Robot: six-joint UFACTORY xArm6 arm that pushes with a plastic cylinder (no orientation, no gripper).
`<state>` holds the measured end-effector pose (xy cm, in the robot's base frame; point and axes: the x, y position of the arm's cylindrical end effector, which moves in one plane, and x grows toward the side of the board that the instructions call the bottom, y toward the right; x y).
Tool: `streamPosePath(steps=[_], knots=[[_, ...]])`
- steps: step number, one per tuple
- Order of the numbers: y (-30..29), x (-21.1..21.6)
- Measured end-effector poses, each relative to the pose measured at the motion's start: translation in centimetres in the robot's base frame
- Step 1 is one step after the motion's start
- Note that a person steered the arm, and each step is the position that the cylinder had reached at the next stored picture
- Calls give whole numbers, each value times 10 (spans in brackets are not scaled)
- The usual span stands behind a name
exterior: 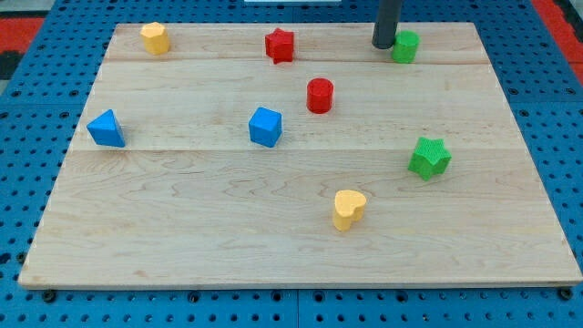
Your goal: Move the green star to the right of the blue triangle
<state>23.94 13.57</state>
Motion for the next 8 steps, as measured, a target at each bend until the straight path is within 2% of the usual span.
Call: streamPosePath(steps=[1,2,3,6,7,8], knots=[[-2,11],[-14,68],[-1,96],[12,119],[-7,126],[83,135]])
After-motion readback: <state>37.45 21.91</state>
